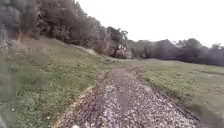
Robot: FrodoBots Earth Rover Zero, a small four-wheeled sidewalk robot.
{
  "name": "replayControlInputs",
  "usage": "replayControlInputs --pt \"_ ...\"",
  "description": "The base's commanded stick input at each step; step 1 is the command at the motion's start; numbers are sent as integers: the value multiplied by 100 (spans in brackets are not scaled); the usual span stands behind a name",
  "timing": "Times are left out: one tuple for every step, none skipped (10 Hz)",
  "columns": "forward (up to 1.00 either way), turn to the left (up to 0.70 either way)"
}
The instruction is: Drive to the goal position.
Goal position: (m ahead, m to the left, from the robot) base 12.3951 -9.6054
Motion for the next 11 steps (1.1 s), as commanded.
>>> replayControlInputs --pt "70 0" --pt "70 0" --pt "70 0" --pt "70 0" --pt "70 0" --pt "70 -11" --pt "70 -26" --pt "70 -35" --pt "70 -35" --pt "70 -35" --pt "70 -35"
